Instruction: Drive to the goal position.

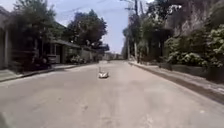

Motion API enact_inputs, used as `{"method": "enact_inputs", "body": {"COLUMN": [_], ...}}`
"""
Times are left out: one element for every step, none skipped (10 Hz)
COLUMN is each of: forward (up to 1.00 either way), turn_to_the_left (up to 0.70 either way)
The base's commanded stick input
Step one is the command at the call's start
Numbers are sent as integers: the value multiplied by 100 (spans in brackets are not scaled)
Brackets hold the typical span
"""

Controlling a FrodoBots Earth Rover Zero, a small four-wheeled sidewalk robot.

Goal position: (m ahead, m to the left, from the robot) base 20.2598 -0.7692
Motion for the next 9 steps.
{"method": "enact_inputs", "body": {"forward": [100, 100, 100, 100, 100, 100, 100, 100, 100], "turn_to_the_left": [0, 0, -16, -40, -26, 0, 0, 0, -12]}}
